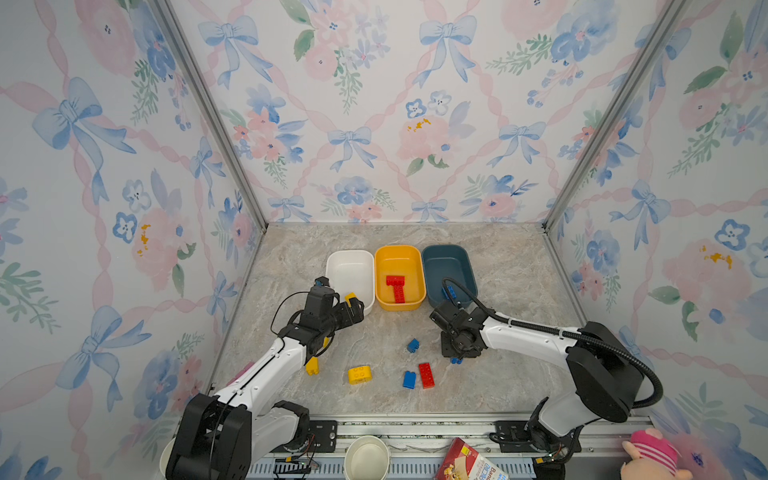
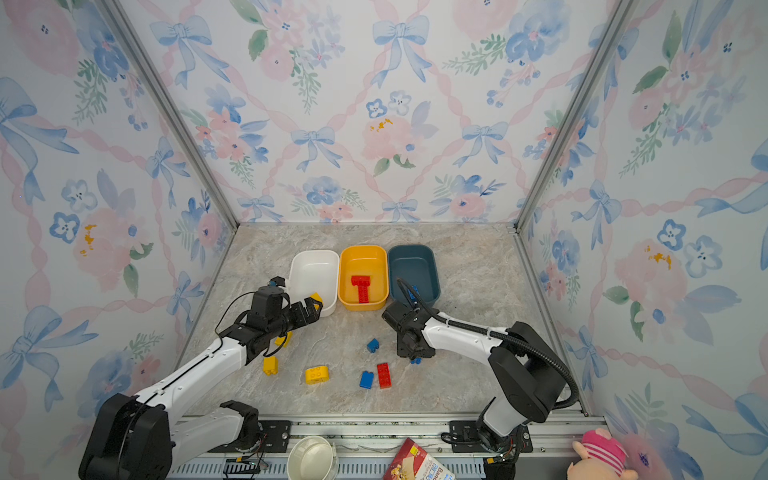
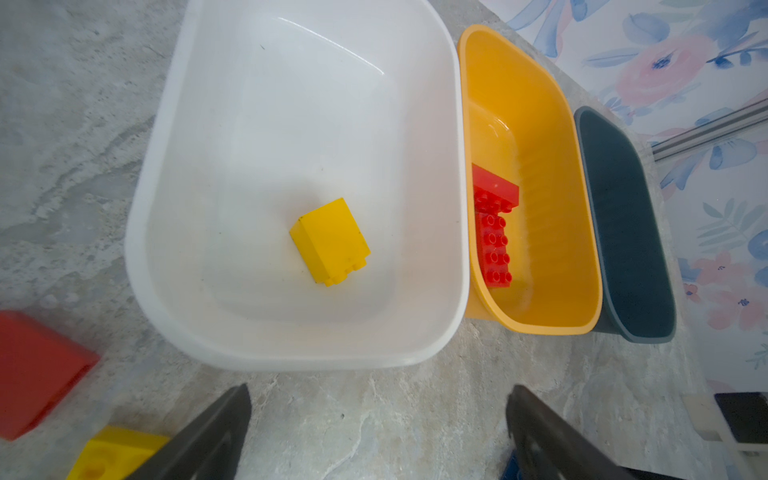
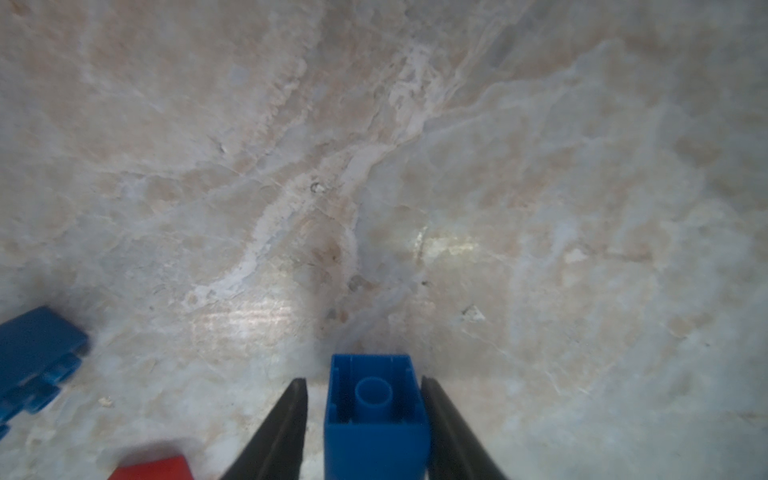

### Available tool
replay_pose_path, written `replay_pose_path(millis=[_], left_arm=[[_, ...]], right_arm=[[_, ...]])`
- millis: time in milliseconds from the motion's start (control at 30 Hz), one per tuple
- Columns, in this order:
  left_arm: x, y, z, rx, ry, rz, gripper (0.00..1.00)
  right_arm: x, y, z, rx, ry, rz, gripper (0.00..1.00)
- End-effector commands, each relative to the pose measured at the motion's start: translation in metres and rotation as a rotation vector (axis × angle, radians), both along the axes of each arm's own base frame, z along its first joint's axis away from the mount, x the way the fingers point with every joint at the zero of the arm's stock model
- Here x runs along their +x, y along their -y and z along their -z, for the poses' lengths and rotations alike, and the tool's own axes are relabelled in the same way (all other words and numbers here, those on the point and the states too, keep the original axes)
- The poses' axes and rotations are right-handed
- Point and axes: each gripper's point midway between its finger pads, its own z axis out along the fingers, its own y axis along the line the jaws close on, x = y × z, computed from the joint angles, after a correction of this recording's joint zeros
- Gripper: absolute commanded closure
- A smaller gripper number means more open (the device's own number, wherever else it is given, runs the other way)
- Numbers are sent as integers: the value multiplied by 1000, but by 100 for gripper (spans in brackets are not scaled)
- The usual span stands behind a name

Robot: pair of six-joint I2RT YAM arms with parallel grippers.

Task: Sort the legos into containers by color
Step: 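Move the right gripper down onto the blue brick and grasp it, then carry the blue brick into the teal bin and release it with right gripper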

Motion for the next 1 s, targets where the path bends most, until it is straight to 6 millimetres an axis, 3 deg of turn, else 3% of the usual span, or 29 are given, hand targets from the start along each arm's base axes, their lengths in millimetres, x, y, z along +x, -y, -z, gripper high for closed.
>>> replay_pose_path(millis=[0,300,533,767,967], left_arm=[[6,2,-8,0,21,16,2],[4,2,-10,-6,27,18,2],[2,2,-13,-12,38,17,2],[0,1,-12,-18,37,14,2],[0,1,-12,-20,39,12,2]], right_arm=[[-9,5,6,-37,-23,-5,59],[-8,4,-9,-20,9,-7,65],[9,2,-45,-13,91,-25,66],[51,12,-83,12,191,-15,65],[107,24,-109,19,284,-8,66]])
